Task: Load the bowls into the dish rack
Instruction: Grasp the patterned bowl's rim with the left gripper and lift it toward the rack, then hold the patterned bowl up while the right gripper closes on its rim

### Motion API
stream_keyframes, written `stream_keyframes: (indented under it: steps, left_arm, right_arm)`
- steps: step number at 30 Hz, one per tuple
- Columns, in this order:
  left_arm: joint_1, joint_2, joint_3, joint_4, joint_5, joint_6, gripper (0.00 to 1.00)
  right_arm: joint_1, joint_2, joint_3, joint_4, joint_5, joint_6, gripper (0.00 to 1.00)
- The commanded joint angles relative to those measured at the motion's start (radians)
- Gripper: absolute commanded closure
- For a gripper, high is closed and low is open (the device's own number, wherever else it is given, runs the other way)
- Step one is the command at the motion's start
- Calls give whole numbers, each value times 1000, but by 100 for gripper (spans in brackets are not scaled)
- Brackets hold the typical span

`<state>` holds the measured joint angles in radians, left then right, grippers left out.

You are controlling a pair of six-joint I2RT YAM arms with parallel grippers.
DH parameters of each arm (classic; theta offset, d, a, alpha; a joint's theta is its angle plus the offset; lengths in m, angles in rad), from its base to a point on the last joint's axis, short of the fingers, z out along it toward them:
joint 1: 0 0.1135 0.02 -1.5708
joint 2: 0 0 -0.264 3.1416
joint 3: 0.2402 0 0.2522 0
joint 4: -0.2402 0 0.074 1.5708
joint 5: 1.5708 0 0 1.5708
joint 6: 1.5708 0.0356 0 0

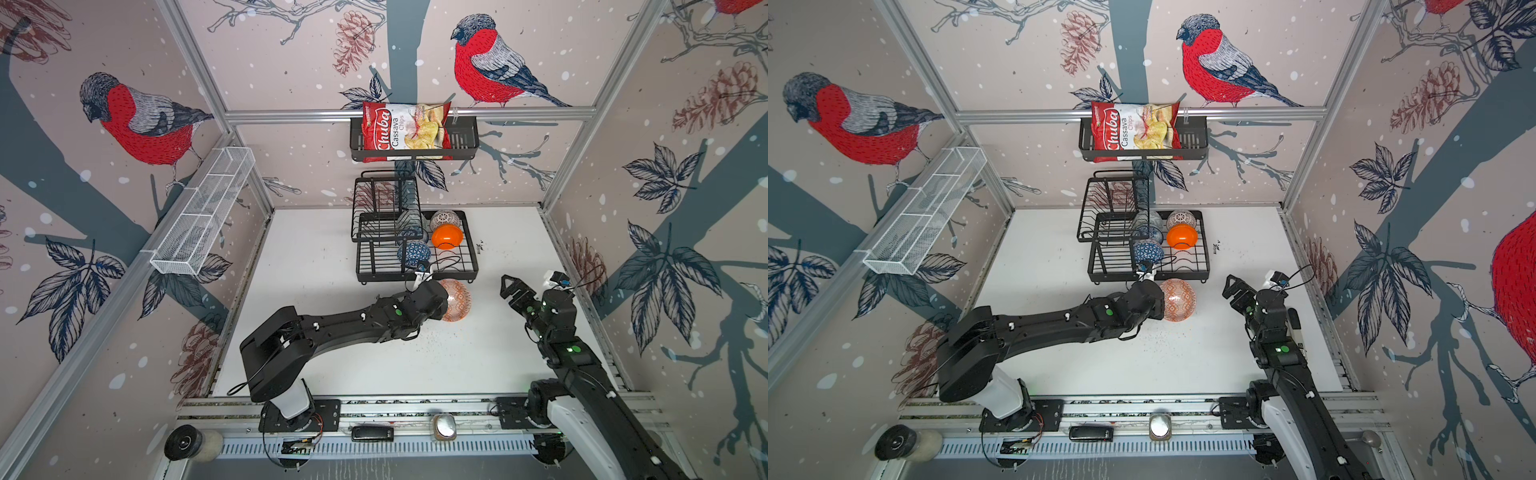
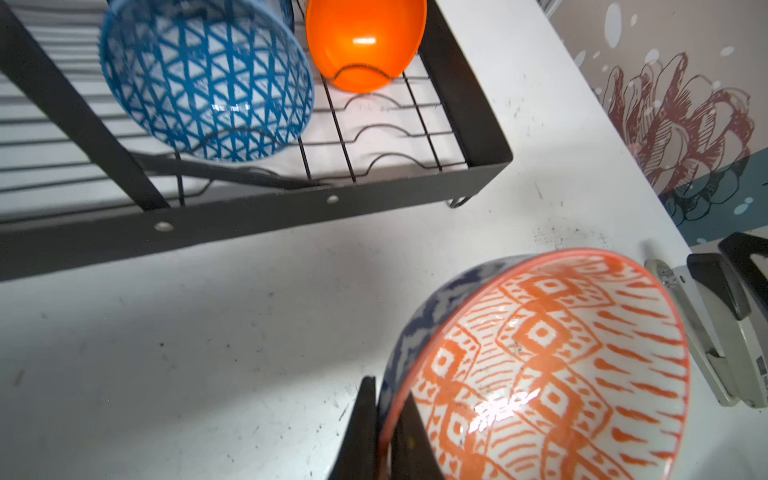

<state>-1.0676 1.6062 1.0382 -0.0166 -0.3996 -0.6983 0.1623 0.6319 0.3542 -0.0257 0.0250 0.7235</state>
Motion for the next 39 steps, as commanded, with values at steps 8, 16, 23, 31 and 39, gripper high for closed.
stream_keyframes:
  steps: [8,16,23,31,39]
  left_arm:
    - [-7,23,78,394,-137,212,100]
    - [-31,159,166,679,-295,432,100]
    - [-31,282,290,818,-341,620,100]
    - [-31,389,362,933,-420,761,100]
    - [-35,426,367,1026,-464,864,100]
  right_arm:
    - [-16,21,213,-13,-86,145,0]
    - [-24,63,399,22,-205,267,0]
    - [-22,70,389,152,-289,444,0]
    - [-14,77,346,265,-325,607,6]
    - [43,109,270,396,-291,765,12]
